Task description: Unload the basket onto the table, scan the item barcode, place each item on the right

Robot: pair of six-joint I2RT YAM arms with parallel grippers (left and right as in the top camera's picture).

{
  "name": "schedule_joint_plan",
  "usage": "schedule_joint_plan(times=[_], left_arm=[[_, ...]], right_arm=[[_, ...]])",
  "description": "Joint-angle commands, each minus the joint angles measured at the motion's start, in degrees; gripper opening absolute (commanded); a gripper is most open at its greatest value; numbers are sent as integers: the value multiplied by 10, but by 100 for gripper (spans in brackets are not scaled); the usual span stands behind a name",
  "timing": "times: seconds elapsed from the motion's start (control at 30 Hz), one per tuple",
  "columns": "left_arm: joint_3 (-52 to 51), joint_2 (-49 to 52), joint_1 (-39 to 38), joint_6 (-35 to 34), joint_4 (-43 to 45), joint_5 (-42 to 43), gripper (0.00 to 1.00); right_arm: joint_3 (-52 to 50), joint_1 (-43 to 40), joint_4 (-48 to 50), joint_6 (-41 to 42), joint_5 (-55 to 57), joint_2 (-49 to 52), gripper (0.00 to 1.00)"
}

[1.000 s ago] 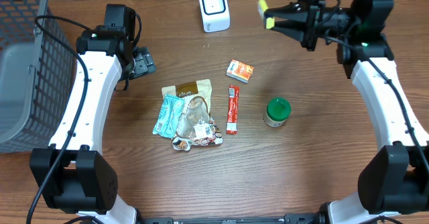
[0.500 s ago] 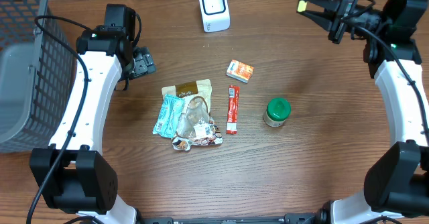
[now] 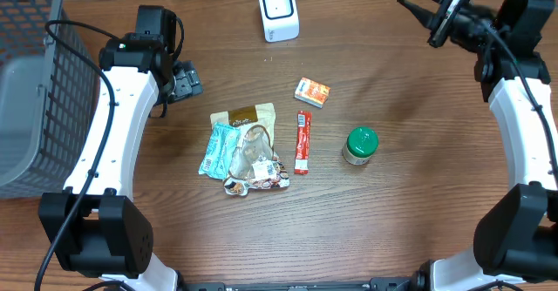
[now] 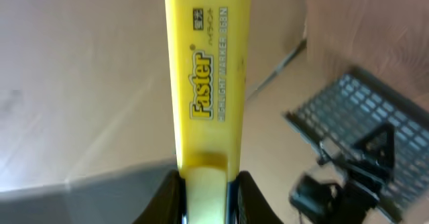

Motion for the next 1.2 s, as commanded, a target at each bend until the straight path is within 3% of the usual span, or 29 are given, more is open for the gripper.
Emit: schedule_joint_plan(times=[0.0,0.1,0.2,0.27,0.43,0.9,1.03,1.17], left_arm=[[10,-2,0,0,1,-6,100],[10,-2,0,0,1,-6,100],[10,-2,0,0,1,-6,100],[10,-2,0,0,1,-6,100],[10,-2,0,0,1,-6,100],[10,-2,0,0,1,-6,100],[10,-2,0,0,1,-6,100],[10,-2,0,0,1,-6,100]], right_arm=[[0,5,-66,-7,104,-5,4],[0,2,-147,-5,124,-5,4],[0,-2,-169,36,104,-5,4],[0,-2,-155,80,78,-5,4],[0,-9,-103,80,80,-5,3],[0,-50,-98,80,83,-5,4],[0,-54,-93,80,35,-5,3],[0,-54,-21,80,-35,-5,4]])
